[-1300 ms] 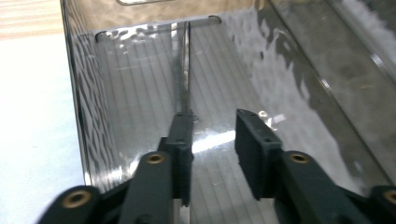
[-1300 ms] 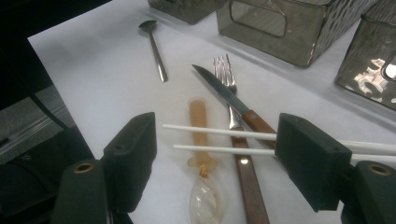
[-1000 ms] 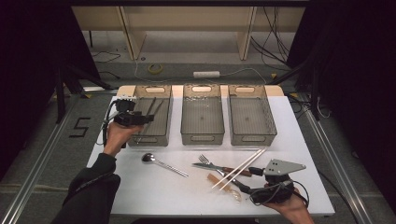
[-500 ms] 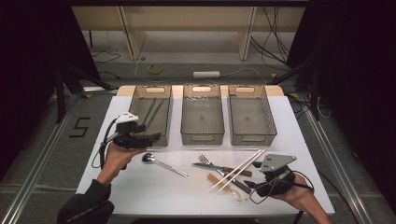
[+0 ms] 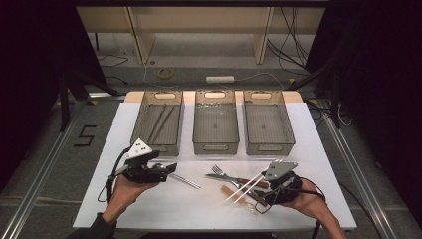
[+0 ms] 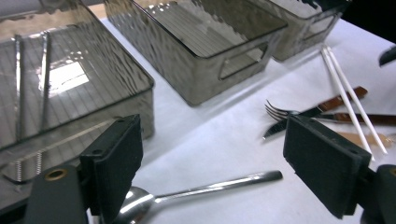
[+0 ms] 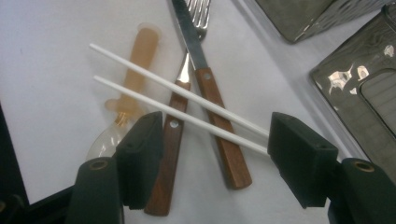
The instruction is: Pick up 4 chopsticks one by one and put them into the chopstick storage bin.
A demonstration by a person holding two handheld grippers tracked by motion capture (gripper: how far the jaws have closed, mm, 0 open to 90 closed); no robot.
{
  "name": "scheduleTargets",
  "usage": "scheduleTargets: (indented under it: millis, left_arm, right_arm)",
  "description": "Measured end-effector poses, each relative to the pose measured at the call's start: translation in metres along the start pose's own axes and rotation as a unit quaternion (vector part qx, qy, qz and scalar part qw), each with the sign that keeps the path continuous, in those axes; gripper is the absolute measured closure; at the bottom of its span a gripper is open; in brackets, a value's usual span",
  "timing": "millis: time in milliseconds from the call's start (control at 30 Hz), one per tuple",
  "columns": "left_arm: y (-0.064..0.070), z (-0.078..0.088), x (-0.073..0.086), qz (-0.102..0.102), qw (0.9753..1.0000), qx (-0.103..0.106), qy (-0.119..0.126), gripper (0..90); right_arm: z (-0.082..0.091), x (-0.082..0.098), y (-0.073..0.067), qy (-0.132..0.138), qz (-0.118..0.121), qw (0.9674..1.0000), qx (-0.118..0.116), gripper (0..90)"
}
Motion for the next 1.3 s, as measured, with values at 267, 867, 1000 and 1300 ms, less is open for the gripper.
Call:
scheduleTargets:
  millis: [267,867,1000,1300]
  left_arm:
    - [0.018,0.000,0.004,-0.009,0.9999,0.008,-0.008,19.6]
    - [0.066,-0.016,0.008,-0.038,0.9981,0.035,-0.033,19.1]
    - [0.076,-0.022,0.007,-0.044,0.9973,0.038,-0.045,19.0]
    - [0.095,-0.035,0.005,-0.054,0.9952,0.050,-0.065,20.2]
  right_arm:
    - [-0.003,0.000,0.001,0.012,-0.019,0.9997,-0.004,36.5]
    - [0.010,0.009,0.000,0.078,-0.093,0.9926,0.008,32.0]
    - [0.015,0.013,0.000,0.088,-0.116,0.9891,0.021,32.0]
    - [0.021,0.018,-0.003,0.098,-0.136,0.9855,0.027,32.0]
Point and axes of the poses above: each handheld gripper's, and its own axes: z roughly backward along the jaws, x roughly out of its underside, y roughly to its right, the point moved 1 cm from there along -z, roughly forward along the jaws, and after that the axes turned 5 degrees about -x, right-handed, at the moved point
